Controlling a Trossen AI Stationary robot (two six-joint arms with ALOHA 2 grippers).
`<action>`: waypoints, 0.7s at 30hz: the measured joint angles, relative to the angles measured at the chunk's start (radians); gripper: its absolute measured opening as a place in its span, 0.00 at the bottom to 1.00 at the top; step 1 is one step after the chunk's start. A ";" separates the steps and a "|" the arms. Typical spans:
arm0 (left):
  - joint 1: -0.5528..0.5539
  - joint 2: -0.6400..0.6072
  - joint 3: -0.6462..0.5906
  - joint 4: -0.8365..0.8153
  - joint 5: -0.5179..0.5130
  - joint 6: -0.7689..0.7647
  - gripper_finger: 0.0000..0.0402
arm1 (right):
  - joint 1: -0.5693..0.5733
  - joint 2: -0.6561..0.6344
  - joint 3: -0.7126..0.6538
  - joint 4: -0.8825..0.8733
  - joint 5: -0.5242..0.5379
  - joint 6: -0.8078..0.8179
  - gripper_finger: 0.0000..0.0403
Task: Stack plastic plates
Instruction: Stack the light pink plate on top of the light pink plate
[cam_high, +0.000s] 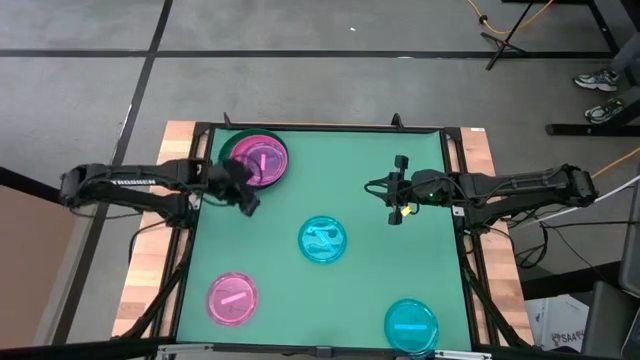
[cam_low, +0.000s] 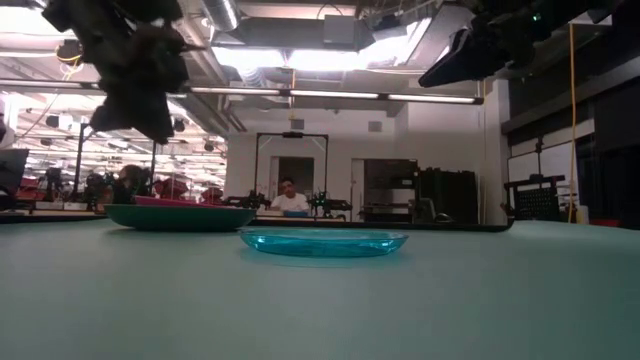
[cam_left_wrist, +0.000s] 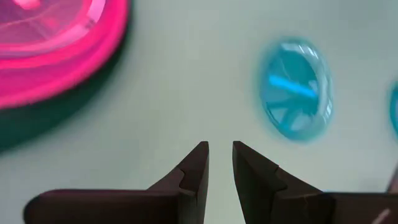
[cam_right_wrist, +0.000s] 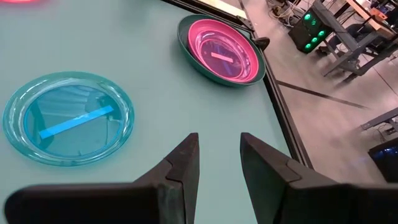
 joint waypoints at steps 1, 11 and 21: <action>-0.044 0.000 0.000 0.000 -0.014 -0.021 0.16 | 0.000 0.000 0.000 0.000 0.000 0.000 0.27; -0.463 0.012 0.000 0.006 -0.184 -0.209 0.16 | 0.000 0.000 0.000 0.000 0.000 0.000 0.27; -0.747 0.152 0.000 0.090 -0.239 -0.318 0.16 | 0.000 0.000 0.000 0.000 0.000 0.000 0.27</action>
